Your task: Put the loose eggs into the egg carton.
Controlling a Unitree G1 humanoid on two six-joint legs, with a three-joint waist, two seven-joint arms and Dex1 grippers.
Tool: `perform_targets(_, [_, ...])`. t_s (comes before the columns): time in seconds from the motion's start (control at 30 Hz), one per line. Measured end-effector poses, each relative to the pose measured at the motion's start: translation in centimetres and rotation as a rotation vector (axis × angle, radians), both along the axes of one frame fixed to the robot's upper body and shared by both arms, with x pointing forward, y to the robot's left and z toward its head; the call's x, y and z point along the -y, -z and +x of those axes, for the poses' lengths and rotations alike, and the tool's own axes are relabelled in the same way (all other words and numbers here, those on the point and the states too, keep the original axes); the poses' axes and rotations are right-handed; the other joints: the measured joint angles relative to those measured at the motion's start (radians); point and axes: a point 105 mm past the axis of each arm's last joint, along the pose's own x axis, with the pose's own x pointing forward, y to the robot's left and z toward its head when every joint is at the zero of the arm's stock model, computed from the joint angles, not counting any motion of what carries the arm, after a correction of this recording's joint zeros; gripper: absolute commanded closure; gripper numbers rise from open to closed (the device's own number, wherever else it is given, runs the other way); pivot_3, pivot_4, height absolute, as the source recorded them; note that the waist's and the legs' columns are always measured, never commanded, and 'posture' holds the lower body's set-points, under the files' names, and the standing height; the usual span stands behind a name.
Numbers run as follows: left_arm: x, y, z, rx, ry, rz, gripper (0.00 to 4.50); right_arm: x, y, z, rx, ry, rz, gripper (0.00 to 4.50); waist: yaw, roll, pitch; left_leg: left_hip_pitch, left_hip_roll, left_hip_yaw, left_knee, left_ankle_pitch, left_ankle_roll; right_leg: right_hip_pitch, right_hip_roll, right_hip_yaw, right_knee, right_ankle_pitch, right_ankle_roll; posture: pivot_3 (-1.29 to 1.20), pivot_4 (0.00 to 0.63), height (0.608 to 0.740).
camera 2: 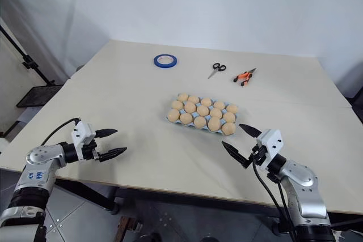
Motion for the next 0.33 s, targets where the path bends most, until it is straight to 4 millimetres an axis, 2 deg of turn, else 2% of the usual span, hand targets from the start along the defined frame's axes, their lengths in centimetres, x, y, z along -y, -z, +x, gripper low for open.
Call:
perform_targets(0.13, [0.5,-0.9,0.0,0.048,-0.01,-0.006,0.03,0.2,0.2,0.5,-0.002,0.002,-0.007,0.0,-0.002,0.0,0.0,0.0,-0.001,0.001,0.0,-0.001,0.001,0.0,-0.001,-0.001,0.001,0.0,0.0,0.0,0.15,0.74])
perform_targets(0.33, [0.9,-0.8,0.0,0.056,-0.043,-0.028,0.03,0.5,0.4,1.1,0.008,0.012,-0.007,0.0,-0.006,0.0,0.0,0.0,0.0,0.001,0.0,0.001,0.0,-0.001,0.001,0.0,0.001,0.0,0.0,0.0,0.15,0.74])
